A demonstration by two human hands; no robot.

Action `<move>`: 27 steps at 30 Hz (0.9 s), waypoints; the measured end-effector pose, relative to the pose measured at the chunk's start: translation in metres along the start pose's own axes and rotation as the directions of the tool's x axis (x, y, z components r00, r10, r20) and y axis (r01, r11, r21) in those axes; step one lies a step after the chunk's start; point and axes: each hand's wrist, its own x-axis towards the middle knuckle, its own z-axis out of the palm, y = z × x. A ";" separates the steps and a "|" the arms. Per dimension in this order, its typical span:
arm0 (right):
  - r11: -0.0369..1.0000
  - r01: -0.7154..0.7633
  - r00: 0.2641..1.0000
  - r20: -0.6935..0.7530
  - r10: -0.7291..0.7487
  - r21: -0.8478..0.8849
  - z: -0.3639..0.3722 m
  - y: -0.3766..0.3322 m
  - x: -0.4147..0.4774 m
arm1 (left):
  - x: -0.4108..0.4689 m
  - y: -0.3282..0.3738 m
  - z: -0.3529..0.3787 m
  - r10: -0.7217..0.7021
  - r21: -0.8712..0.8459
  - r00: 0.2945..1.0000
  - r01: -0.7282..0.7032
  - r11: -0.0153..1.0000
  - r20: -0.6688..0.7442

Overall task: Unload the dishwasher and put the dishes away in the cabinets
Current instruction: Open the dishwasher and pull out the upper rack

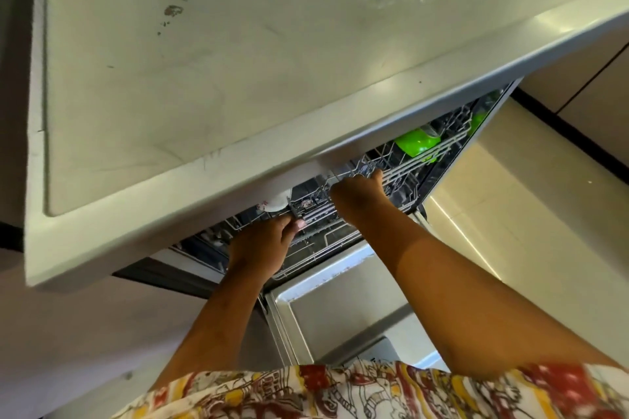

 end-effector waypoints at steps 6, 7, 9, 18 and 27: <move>1.000 -0.014 1.000 0.028 0.014 -0.006 0.011 0.004 -0.023 | -0.025 0.014 0.008 -0.025 -0.061 0.999 0.027 0.998 0.042; 1.000 -0.005 1.000 0.023 0.006 -0.015 0.015 0.005 -0.028 | -0.032 0.015 0.012 -0.025 -0.086 0.999 0.029 0.996 0.048; 0.999 0.013 1.000 0.000 -0.013 -0.046 0.024 0.008 -0.041 | -0.044 0.020 0.020 -0.030 -0.104 0.998 0.036 0.994 0.054; 0.999 0.054 0.997 0.063 -0.053 -0.009 0.059 0.023 -0.086 | -0.093 0.053 0.039 -0.090 -0.175 0.990 0.109 0.979 0.112; 0.999 0.049 0.988 0.147 -0.046 -0.015 0.071 0.033 -0.151 | -0.146 0.081 0.050 -0.096 -0.247 0.966 0.157 0.956 0.242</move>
